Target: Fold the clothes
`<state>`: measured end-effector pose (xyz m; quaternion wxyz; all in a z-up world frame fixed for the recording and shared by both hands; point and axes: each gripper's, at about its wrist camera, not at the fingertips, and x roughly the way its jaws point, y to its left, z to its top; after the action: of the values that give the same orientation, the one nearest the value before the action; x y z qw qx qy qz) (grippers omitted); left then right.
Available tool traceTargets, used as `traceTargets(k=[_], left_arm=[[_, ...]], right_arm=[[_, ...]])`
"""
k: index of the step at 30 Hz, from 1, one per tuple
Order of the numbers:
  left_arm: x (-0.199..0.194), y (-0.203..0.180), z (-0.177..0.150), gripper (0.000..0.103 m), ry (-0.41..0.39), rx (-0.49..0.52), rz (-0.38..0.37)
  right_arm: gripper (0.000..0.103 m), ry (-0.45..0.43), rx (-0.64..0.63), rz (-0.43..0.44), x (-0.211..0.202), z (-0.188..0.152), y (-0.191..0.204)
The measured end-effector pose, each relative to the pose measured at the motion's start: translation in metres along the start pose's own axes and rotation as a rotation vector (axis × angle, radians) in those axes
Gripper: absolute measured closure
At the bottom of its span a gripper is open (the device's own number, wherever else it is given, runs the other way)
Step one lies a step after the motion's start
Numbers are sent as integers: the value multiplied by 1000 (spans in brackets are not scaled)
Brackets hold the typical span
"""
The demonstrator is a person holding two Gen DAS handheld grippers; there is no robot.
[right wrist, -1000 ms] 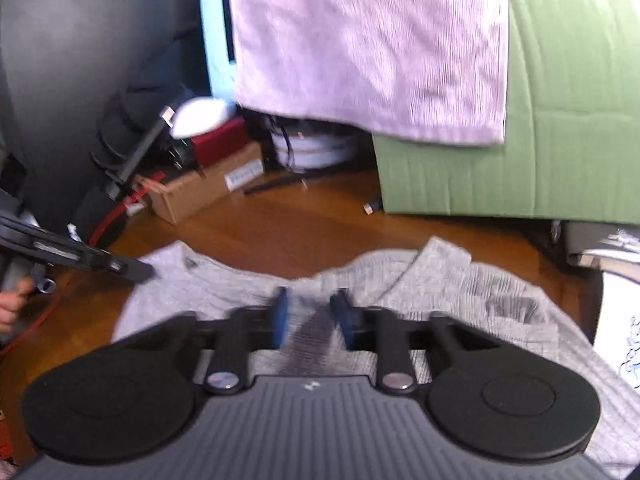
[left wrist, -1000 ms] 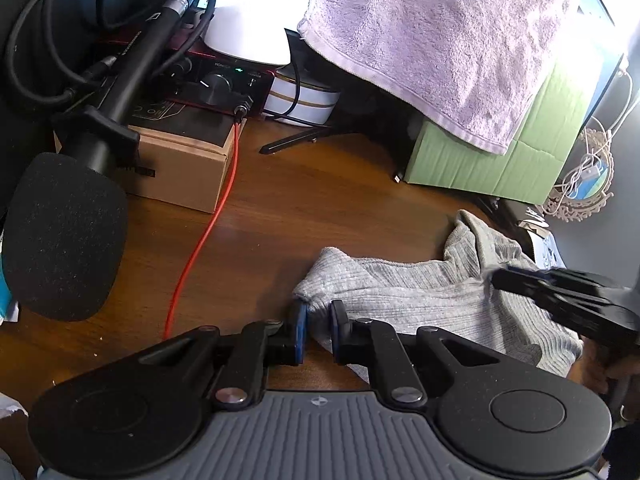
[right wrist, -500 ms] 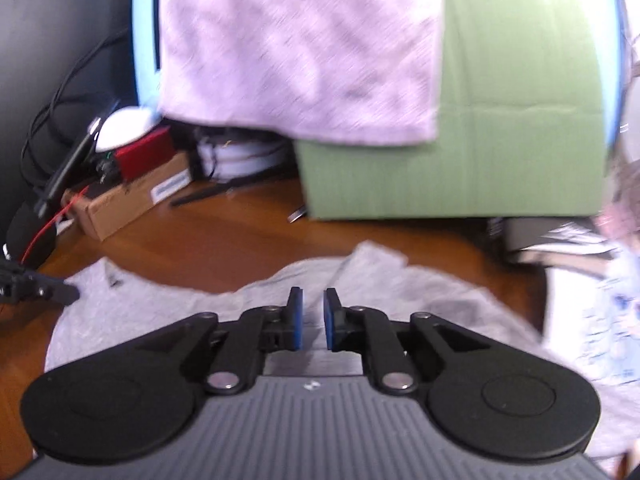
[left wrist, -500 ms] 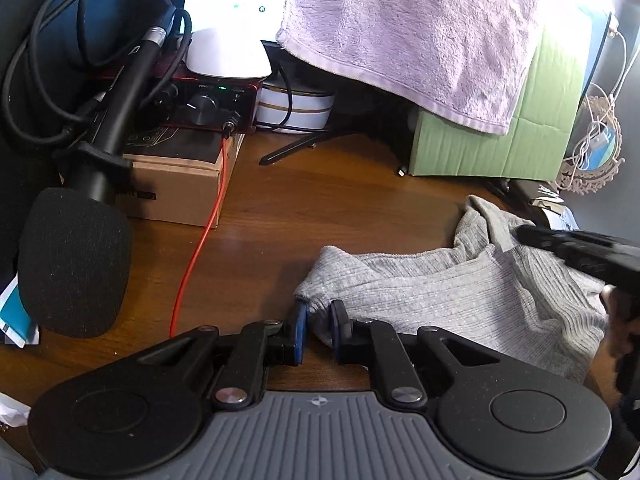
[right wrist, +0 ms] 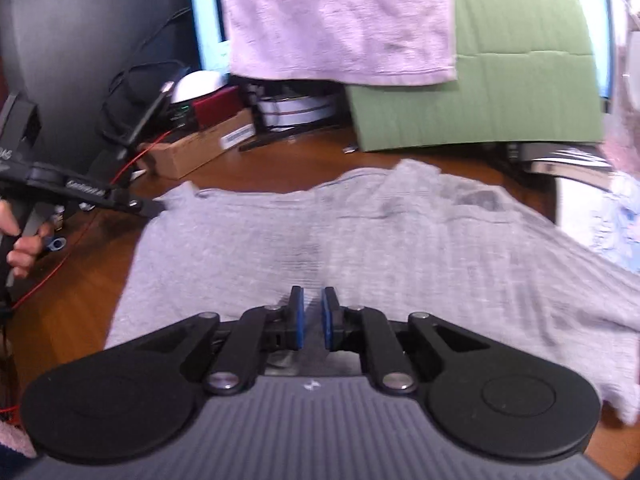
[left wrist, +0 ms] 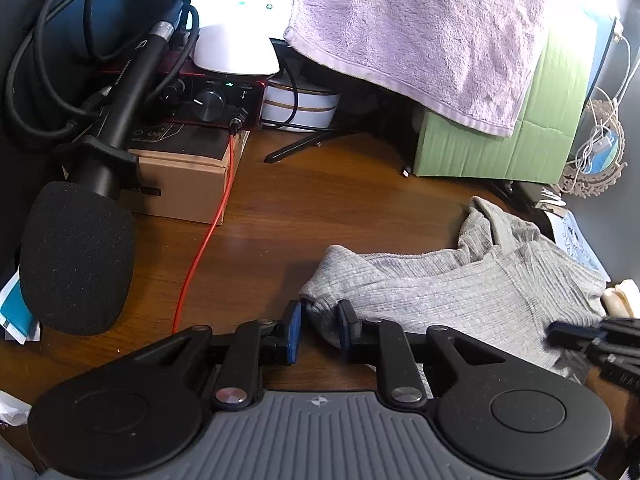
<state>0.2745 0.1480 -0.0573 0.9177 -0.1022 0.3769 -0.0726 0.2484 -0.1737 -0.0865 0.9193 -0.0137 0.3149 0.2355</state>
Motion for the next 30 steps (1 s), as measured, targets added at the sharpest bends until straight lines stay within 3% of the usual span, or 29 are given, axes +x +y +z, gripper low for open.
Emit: traceTargets(k=[3, 9, 12, 18, 22, 25, 30], left_arm=[[0, -1, 0, 83, 1, 4, 4], [1, 0, 0, 83, 3, -4, 6], [1, 0, 1, 83, 4, -3, 5], [2, 1, 2, 83, 7, -4, 3], [2, 1, 2, 85, 6, -8, 4], [2, 1, 2, 84, 7, -9, 4], [3, 2, 3, 84, 11, -7, 1]], right_arm=[[92, -29, 3, 6, -15, 3, 1], [92, -28, -77, 213, -28, -6, 47], [92, 6, -138, 180, -24, -19, 58], [91, 7, -115, 166, -42, -29, 54], [91, -36, -169, 262, -54, -30, 75], [91, -19, -250, 320, -51, -34, 97], [90, 18, -320, 258, -37, -45, 113]])
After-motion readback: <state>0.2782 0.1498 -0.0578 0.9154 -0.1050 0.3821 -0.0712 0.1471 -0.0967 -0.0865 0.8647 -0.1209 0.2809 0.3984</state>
